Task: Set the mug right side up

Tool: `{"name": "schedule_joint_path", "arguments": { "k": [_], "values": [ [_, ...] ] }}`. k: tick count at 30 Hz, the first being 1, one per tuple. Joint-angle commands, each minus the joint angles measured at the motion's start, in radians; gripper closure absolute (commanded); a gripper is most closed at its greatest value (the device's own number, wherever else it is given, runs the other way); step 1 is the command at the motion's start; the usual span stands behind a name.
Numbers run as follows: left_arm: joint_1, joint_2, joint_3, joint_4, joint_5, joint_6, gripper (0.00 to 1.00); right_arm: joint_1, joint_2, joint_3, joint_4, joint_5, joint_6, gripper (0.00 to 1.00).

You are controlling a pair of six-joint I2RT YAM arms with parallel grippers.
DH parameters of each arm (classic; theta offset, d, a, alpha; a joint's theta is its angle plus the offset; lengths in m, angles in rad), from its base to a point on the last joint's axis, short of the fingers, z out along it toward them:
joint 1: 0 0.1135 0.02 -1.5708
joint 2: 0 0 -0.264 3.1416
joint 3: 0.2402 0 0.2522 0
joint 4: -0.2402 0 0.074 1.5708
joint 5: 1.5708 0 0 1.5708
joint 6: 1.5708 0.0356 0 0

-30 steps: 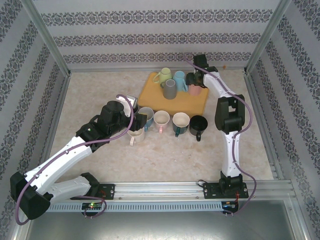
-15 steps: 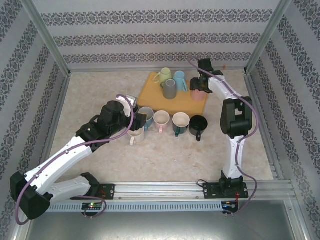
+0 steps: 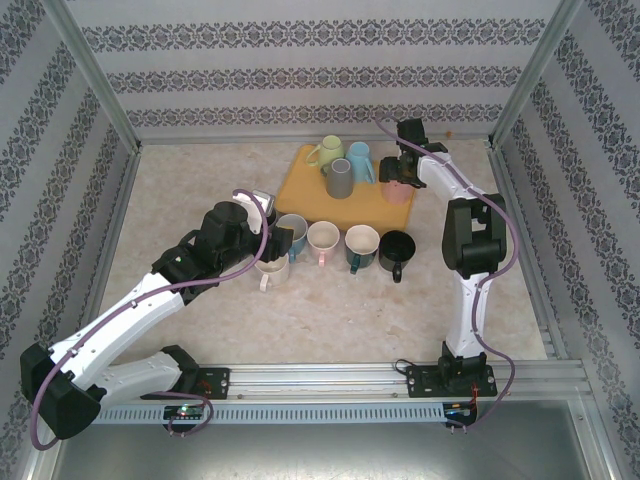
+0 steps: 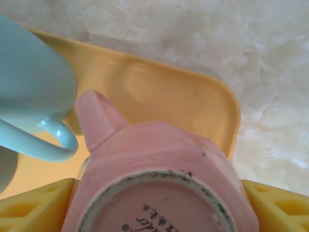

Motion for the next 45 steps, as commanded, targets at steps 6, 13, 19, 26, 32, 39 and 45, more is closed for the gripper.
{"name": "schedule_joint_path", "arguments": {
  "k": [6, 13, 19, 26, 32, 39, 45],
  "values": [
    [-0.014, -0.017, -0.014, 0.021, -0.02, 0.02, 0.26, -0.007, 0.022, -0.037, -0.049, -0.039, 0.004, 0.17],
    [-0.014, -0.018, -0.016, 0.021, -0.023, 0.023, 0.26, -0.005, -0.002, -0.058, -0.038, -0.024, 0.009, 0.29],
    [-0.014, -0.019, -0.016, 0.023, -0.032, 0.028, 0.26, -0.001, -0.095, -0.091, 0.01, -0.017, 0.022, 0.47],
    [-0.014, -0.018, -0.014, 0.02, -0.042, 0.031, 0.26, 0.005, -0.257, -0.135, 0.135, -0.031, 0.016, 0.5],
    [-0.012, -0.015, -0.01, 0.016, -0.052, 0.031, 0.25, 0.011, -0.397, -0.156, 0.195, 0.005, -0.024, 0.53],
    [0.011, -0.005, 0.053, -0.025, 0.007, 0.005, 0.23, 0.044, -0.607, -0.264, 0.319, -0.119, -0.058, 0.55],
    [0.046, 0.022, 0.21, -0.13, 0.152, -0.107, 0.22, 0.18, -0.778, -0.406, 0.463, -0.244, -0.208, 0.58]
  ]
}}
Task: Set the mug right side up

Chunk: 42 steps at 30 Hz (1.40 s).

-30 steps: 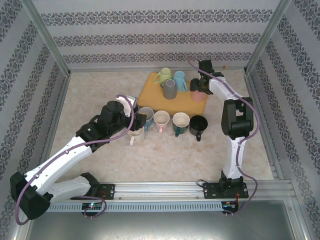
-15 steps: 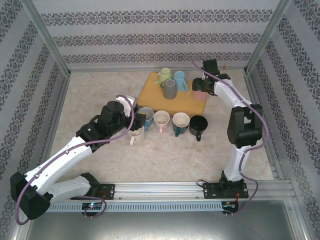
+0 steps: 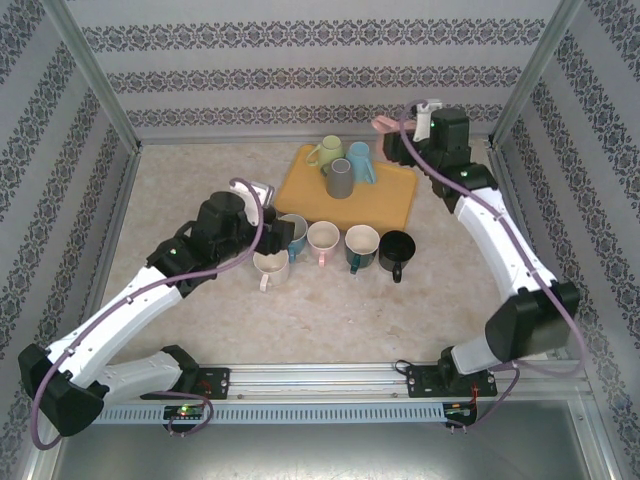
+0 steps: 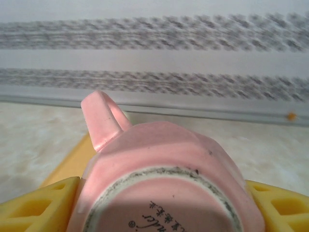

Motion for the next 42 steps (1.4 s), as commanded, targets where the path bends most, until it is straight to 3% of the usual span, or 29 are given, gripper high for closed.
{"name": "schedule_joint_path", "arguments": {
  "k": [1, 6, 11, 14, 20, 32, 42],
  "values": [
    [0.022, -0.01, 0.092, -0.055, 0.111, -0.099, 0.22, 0.101, -0.093, -0.051, 0.179, -0.088, -0.142, 0.59],
    [0.059, 0.0, 0.18, -0.115, 0.224, -0.281, 0.21, 0.239, -0.166, -0.15, 0.263, -0.044, -0.322, 0.6],
    [0.141, 0.033, 0.165, -0.096, 0.424, -0.611, 0.22, 0.342, -0.24, -0.306, 0.449, -0.042, -0.546, 0.65],
    [0.185, 0.028, 0.08, 0.007, 0.527, -0.813, 0.24, 0.379, -0.261, -0.34, 0.492, -0.011, -0.623, 0.65],
    [0.232, 0.019, -0.054, 0.293, 0.656, -1.09, 0.25, 0.432, -0.313, -0.444, 0.62, -0.002, -0.754, 0.66],
    [0.284, 0.04, -0.188, 0.635, 0.689, -1.384, 0.28, 0.5, -0.379, -0.501, 0.648, 0.029, -0.806, 0.66],
    [0.285, 0.083, -0.211, 0.769, 0.695, -1.454, 0.31, 0.54, -0.387, -0.52, 0.638, 0.047, -0.817, 0.66]
  ]
}}
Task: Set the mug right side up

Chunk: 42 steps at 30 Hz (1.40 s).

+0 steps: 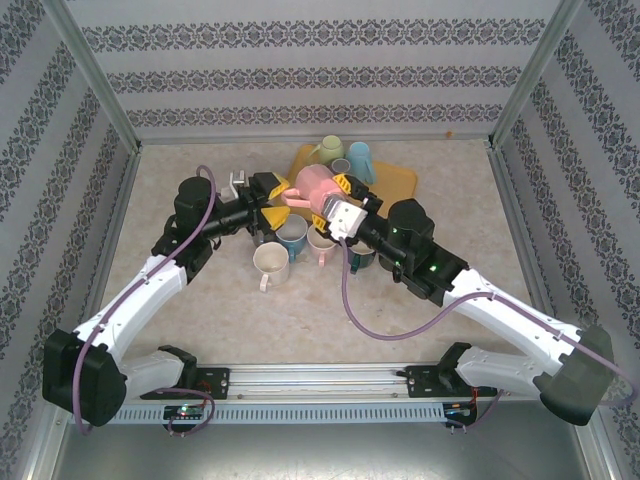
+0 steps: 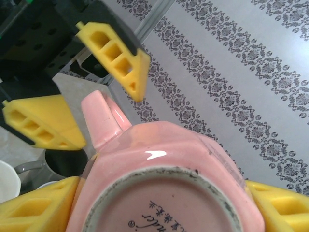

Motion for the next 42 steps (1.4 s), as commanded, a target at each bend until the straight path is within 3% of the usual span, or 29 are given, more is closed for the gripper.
{"name": "schedule_joint_path", "arguments": {
  "k": [1, 11, 19, 25, 31, 33, 38, 42],
  "values": [
    [0.008, -0.006, -0.012, 0.116, 0.016, -0.057, 0.33, 0.017, -0.034, 0.006, 0.122, 0.02, -0.016, 0.65],
    [0.003, 0.011, -0.03, 0.187, 0.016, -0.091, 0.49, 0.028, -0.012, -0.009, 0.134, 0.04, -0.015, 0.65],
    [-0.016, 0.043, -0.057, 0.264, 0.017, -0.116, 0.52, 0.038, 0.01, 0.0, 0.148, 0.045, -0.015, 0.66],
    [-0.017, 0.071, -0.058, 0.33, 0.03, -0.138, 0.66, 0.051, 0.013, 0.002, 0.143, 0.045, -0.023, 0.66],
    [-0.017, 0.101, -0.061, 0.437, 0.042, -0.177, 0.94, 0.058, 0.019, -0.002, 0.116, 0.061, -0.033, 0.63],
    [-0.016, 0.107, -0.056, 0.467, 0.045, -0.189, 1.0, 0.058, 0.021, -0.007, 0.107, 0.072, -0.038, 0.6],
    [-0.011, 0.104, -0.033, 0.468, 0.041, -0.183, 1.0, 0.058, 0.012, -0.01, 0.056, 0.091, -0.049, 0.42],
    [0.003, 0.091, -0.012, 0.453, 0.034, -0.17, 1.0, 0.058, 0.003, -0.013, 0.025, 0.108, -0.046, 0.17]
  ]
}}
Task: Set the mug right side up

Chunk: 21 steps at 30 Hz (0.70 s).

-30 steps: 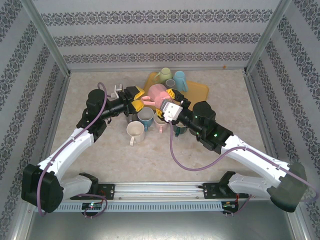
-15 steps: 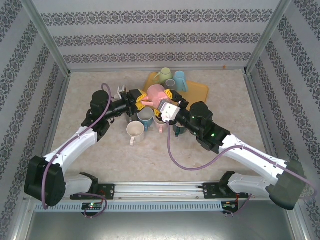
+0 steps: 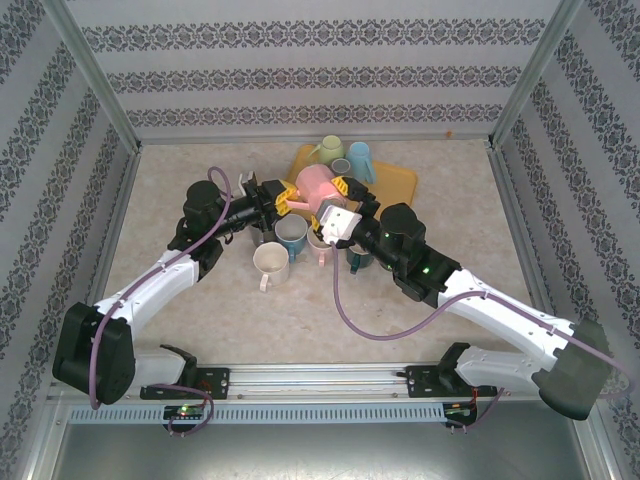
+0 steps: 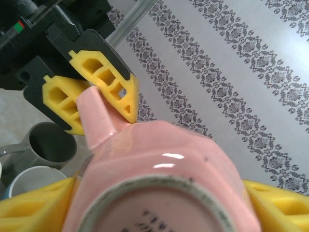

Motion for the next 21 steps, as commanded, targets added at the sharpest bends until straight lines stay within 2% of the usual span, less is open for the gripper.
{"name": "schedule_joint_path", "arguments": {
  "k": [1, 4, 10, 13, 16, 19, 21],
  "values": [
    [0.013, -0.029, 0.059, 0.13, 0.003, 0.046, 1.0, 0.019, -0.028, 0.006, -0.009, -0.002, 0.029, 0.14],
    [0.025, -0.046, 0.069, 0.104, -0.007, 0.074, 1.0, 0.014, -0.046, -0.003, -0.01, -0.006, 0.054, 0.03],
    [0.053, -0.101, 0.103, -0.05, -0.031, 0.227, 1.0, 0.008, -0.094, 0.006, -0.076, -0.039, 0.15, 0.02],
    [0.058, -0.151, 0.135, -0.203, -0.079, 0.392, 1.0, 0.005, -0.133, 0.005, -0.101, -0.092, 0.227, 0.02],
    [0.057, -0.209, 0.194, -0.381, -0.161, 0.622, 1.0, -0.017, -0.175, 0.013, -0.119, -0.136, 0.354, 0.02],
    [0.051, -0.274, 0.229, -0.518, -0.276, 0.852, 1.0, -0.071, -0.199, 0.062, -0.155, -0.078, 0.567, 0.02],
    [0.027, -0.312, 0.218, -0.553, -0.357, 0.978, 1.0, -0.142, -0.196, 0.141, -0.264, -0.061, 0.73, 0.02]
  ]
}}
